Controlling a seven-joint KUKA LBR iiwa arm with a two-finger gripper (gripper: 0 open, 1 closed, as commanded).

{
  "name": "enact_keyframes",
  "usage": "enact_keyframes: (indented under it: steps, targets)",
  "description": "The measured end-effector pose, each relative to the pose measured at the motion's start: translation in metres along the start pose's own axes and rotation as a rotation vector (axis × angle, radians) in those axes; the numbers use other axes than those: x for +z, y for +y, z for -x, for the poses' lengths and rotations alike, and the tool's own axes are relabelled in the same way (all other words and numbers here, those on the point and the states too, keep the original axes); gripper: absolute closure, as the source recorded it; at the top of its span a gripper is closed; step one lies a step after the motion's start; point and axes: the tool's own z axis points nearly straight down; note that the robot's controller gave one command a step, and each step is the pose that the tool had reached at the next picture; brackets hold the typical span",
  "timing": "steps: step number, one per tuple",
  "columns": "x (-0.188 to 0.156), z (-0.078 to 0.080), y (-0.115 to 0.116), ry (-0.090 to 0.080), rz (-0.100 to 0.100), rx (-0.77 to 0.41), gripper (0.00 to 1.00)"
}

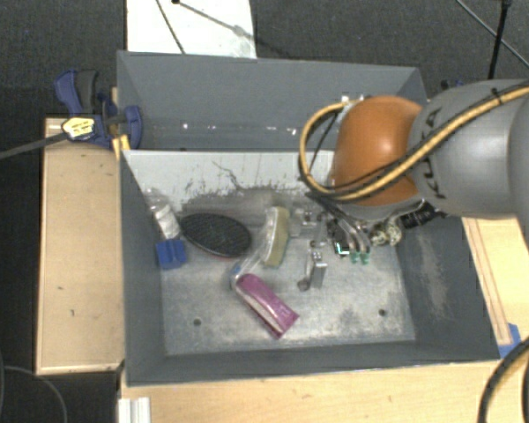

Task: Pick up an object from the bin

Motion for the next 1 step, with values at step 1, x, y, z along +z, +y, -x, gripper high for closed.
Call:
enact_keyframes:
  steps: [1]
  targets:
    - [0.0532,-0.0043,0.0941,-0.021,0.002,-0.190,0.00]
